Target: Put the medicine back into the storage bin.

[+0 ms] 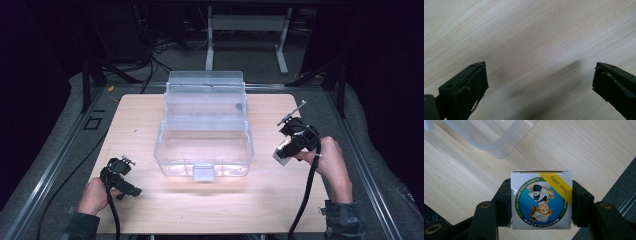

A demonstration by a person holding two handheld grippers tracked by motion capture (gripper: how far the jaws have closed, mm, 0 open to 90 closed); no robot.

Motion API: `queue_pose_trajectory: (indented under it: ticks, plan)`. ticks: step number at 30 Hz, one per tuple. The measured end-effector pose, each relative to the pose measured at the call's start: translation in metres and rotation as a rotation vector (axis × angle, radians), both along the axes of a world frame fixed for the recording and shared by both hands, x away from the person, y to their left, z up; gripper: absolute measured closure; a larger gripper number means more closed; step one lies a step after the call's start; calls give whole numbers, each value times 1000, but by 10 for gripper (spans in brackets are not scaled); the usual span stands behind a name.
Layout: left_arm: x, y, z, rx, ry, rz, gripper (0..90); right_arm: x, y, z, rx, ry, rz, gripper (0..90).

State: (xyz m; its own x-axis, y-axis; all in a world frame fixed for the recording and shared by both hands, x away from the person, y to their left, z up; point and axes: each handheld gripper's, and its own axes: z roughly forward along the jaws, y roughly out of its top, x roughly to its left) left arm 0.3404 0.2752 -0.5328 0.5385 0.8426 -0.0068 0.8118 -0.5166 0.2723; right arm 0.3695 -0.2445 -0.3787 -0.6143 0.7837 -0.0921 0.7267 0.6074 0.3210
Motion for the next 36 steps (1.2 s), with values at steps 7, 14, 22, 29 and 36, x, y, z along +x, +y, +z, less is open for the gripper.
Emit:
queue_pose_trajectory:
  ticks: [7,14,22,29,36]
  plan:
    - [0,1,1,3,-1,2,0,6,10,13,-8,-9,26,455]
    - [0,1,0,2,-1,0,0,11,25,19,-37,-18,59,455]
    - [0,1,0,-7,1,-5,0,22,48,21,-1,4,123,455]
    - [-1,1,1,-16,-2,-4,0,29,65,25,-10,-8,146,455]
    - [0,0,-1,-21,7,-11,0,35,84,23,-9,-2,166,455]
